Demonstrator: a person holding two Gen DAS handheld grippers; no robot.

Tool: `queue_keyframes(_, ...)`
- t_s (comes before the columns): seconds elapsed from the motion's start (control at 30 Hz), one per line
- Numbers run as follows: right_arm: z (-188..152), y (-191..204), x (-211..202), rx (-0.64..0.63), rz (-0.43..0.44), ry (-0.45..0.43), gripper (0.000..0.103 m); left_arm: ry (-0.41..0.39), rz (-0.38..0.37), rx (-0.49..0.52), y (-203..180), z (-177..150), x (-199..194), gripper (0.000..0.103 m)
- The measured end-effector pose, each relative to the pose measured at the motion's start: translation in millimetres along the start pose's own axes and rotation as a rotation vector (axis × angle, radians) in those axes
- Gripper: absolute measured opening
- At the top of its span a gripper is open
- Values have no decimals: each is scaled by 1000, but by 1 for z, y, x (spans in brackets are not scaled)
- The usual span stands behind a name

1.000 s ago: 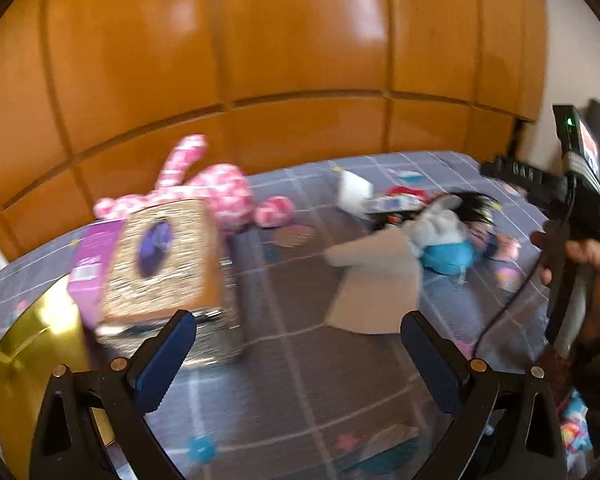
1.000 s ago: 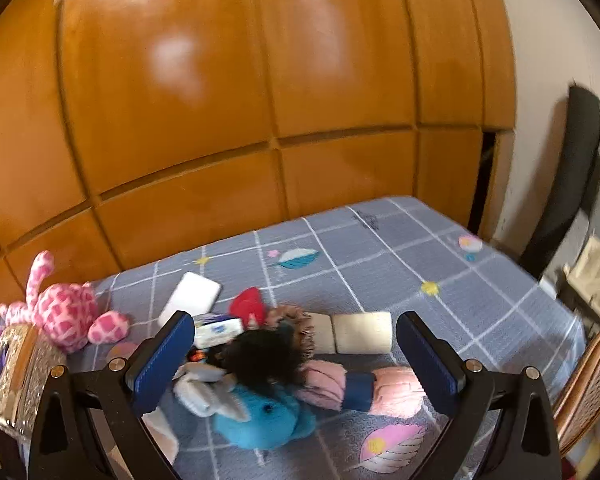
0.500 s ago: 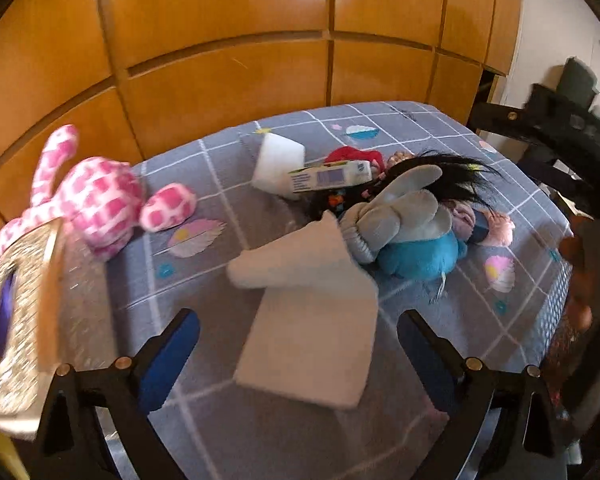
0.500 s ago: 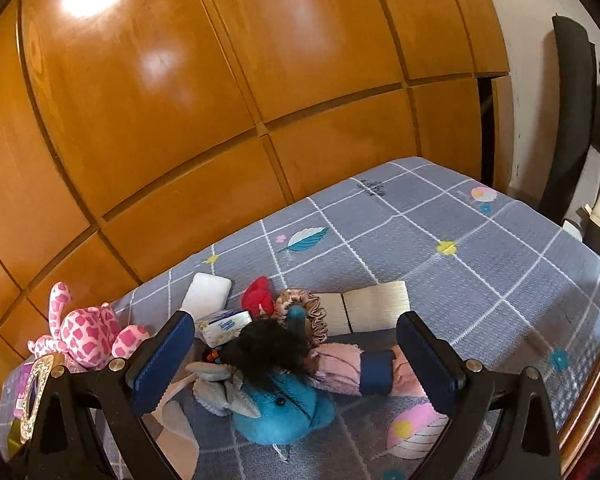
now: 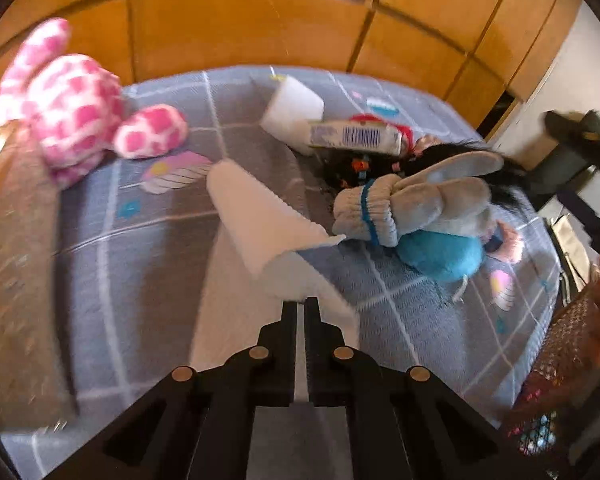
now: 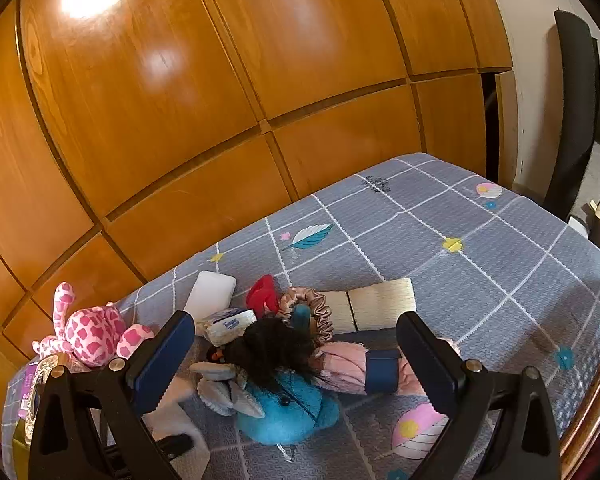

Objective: Organize soft objects
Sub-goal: 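Move the left gripper toward the white paper napkin beside the doll, then grasp the white paper napkin with the left gripper while the right gripper grasps the white foam pad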

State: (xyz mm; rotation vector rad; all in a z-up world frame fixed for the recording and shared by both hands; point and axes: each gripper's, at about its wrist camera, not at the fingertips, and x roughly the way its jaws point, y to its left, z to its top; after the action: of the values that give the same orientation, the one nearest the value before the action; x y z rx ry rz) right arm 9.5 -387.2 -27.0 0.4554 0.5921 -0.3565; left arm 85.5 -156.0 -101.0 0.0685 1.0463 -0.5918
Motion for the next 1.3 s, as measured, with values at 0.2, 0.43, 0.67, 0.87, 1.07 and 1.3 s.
queue_keyframes(0.2, -3, 10, 4, -54, -3, 26, 90, -28, 19, 43, 8, -37, -29, 0)
queue_keyframes(0.43, -10, 25, 11, -141, -34, 61, 84, -12, -94, -101, 26, -34, -36, 9)
queue_keyframes(0.67, -10, 26, 12, -137, -20, 64, 84, -72, -60, -118, 20, -4, -36, 84)
queue_keyframes(0.87, -8, 24, 9, -118, 9, 57, 84, 26, 57, -46, 12, 19, 15, 84)
queue_keyframes(1.07, -7, 24, 8, -108, 30, 57, 84, 27, 67, 24, 12, 13, 30, 16)
queue_keyframes(1.3, 15, 52, 33, -110, 183, 174, 71, -26, 18, -7, 28, -11, -8, 11)
